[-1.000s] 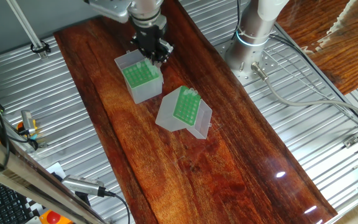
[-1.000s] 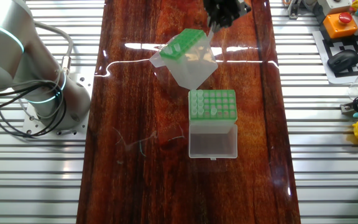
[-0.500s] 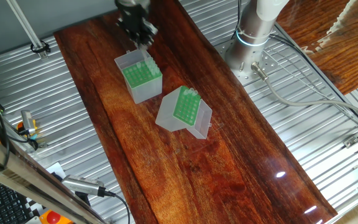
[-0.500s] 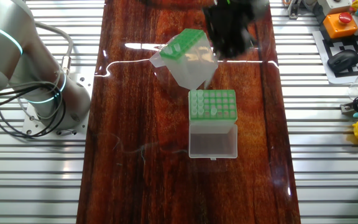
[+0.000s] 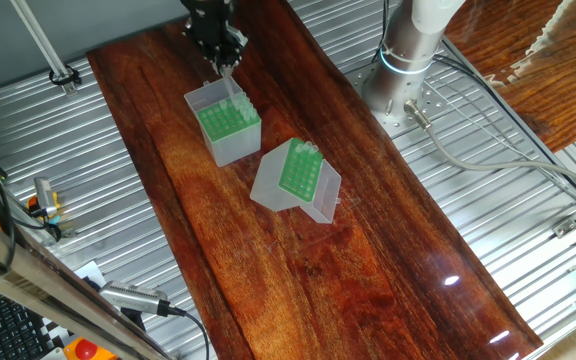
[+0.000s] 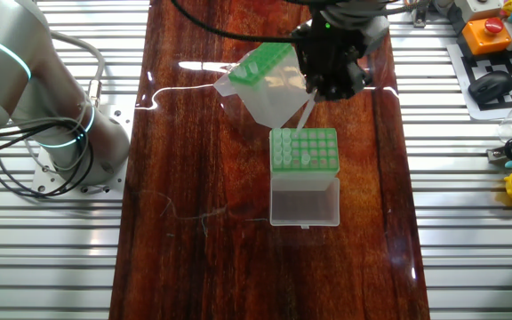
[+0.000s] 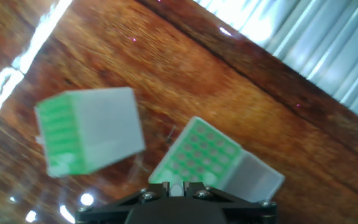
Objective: Transfer all large pipette tips from one holder to another
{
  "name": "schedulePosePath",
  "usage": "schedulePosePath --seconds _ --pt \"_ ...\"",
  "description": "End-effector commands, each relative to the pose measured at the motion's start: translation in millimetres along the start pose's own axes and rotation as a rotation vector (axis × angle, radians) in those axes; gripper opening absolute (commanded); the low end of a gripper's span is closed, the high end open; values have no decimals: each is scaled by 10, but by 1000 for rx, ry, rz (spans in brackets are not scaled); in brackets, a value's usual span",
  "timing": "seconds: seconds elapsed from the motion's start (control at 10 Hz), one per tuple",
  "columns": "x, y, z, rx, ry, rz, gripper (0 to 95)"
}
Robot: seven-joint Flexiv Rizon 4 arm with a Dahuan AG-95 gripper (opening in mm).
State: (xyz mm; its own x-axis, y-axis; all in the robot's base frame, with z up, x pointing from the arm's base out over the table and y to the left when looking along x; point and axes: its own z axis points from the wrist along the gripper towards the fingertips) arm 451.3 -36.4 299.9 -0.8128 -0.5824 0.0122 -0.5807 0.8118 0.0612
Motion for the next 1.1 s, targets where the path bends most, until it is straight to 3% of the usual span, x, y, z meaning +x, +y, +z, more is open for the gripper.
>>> schedulePosePath --seconds 0.1,0.4,0.7,1.1 --pt "8 -134 69 35 -13 -5 0" --pt "24 -180 153 39 -19 -18 0" --pt "139 -170 228 35 -22 -24 0" --pt "139 -138 166 32 -15 -25 0"
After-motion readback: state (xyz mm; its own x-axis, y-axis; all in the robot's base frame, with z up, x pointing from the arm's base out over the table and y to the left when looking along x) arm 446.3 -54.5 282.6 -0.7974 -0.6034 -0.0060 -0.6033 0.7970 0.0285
